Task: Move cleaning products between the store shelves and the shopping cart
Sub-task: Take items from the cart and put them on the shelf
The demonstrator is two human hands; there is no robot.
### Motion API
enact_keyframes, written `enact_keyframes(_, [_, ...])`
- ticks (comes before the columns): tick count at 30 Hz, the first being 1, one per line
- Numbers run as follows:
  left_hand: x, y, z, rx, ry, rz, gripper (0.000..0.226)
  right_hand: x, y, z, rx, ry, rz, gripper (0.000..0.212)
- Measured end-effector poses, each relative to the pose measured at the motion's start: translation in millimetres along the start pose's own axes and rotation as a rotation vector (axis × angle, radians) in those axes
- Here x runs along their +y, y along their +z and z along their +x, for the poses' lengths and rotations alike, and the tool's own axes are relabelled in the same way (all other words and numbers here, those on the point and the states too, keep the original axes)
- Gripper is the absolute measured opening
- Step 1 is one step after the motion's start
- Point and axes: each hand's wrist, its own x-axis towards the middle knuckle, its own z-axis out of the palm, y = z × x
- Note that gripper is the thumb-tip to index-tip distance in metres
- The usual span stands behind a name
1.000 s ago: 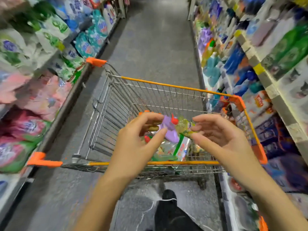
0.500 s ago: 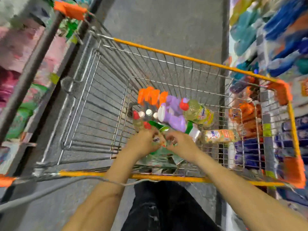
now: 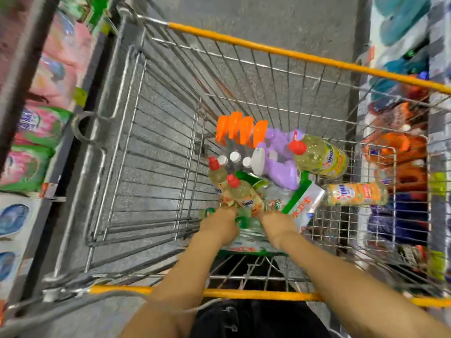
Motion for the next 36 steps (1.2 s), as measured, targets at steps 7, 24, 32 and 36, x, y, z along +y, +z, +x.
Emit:
enact_keyframes(7, [-2, -6, -5, 0.042, -0.038, -0.171, 0.058, 12, -23, -11, 0.023, -0.047, 0.192, 0.059])
enact_keyframes(24, [44, -82, -129, 0.332, 0.315, -0.982, 0.021, 36, -145, -181, 0.539, -0.271, 1.381, 0.031])
enact_keyframes(32, [100, -123, -193, 0.559, 0.570, -1.013, 0.014, 38, -187, -239, 0.842, -0.316, 1.546, 0.032])
enact_keyframes(36, [121, -130, -218, 0.610, 0.664, -0.990, 0.014, 43, -192, -272, 0.952, -0.310, 1.551, 0.047])
